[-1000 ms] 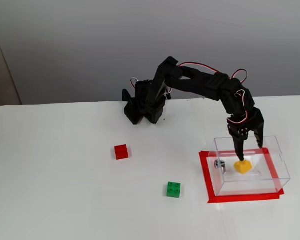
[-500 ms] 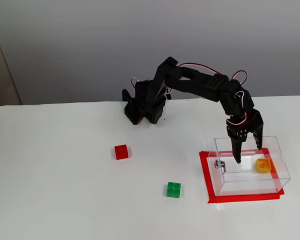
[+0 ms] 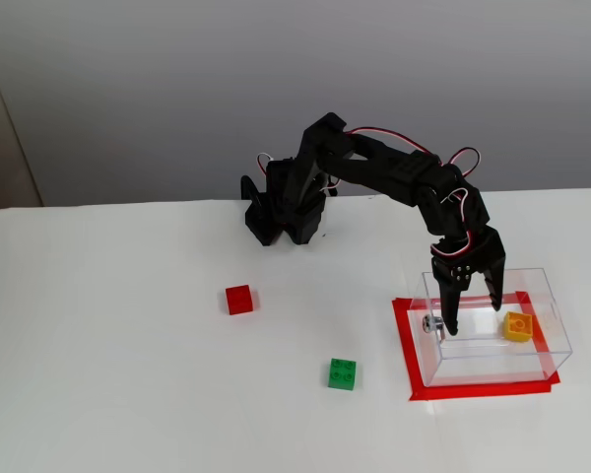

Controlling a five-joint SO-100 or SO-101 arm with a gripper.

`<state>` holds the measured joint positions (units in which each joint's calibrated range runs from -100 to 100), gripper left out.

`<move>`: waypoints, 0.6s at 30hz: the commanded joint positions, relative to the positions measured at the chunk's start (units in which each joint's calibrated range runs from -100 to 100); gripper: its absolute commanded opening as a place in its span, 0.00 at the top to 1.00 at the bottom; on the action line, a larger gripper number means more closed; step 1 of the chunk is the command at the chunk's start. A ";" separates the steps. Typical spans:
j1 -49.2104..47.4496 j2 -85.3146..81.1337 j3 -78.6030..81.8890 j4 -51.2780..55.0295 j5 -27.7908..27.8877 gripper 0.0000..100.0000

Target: Pick the yellow lego brick and place it into the transparent box

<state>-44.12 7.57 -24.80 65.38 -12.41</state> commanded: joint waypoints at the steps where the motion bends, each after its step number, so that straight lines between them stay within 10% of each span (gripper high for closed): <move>1: 3.20 -5.91 1.56 -0.02 0.77 0.70; 18: 22.13 -29.08 22.63 0.15 6.72 0.89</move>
<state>-24.89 -16.79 -3.80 65.47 -7.08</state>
